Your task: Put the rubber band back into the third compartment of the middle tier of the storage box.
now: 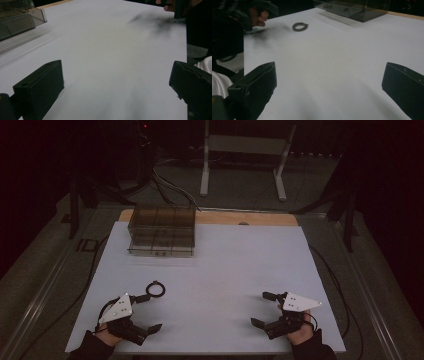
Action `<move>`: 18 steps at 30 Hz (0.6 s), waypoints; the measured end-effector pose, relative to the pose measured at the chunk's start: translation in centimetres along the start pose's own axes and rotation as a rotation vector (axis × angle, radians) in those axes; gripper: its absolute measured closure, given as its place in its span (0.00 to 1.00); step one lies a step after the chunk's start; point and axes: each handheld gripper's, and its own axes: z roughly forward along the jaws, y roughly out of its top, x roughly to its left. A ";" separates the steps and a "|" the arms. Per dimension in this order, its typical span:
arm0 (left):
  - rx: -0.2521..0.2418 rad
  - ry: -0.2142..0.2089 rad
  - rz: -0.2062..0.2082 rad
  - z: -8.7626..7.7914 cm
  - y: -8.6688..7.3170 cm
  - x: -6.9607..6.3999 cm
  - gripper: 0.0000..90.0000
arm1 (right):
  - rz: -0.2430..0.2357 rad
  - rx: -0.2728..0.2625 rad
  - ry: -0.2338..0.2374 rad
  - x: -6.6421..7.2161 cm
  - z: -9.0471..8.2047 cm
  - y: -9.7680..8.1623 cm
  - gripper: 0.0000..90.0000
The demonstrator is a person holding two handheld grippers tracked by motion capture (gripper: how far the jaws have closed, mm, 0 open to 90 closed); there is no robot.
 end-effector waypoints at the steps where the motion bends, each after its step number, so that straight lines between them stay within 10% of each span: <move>1: 0.002 0.001 0.000 0.0 0.0 0.0 0.00 | -0.001 -0.003 -0.001 0.0 0.0 0.0 0.00; 18: 0.035 -0.031 0.021 0.2 0.2 -0.2 0.00 | -0.039 -0.027 -0.008 -0.2 -0.1 0.3 0.00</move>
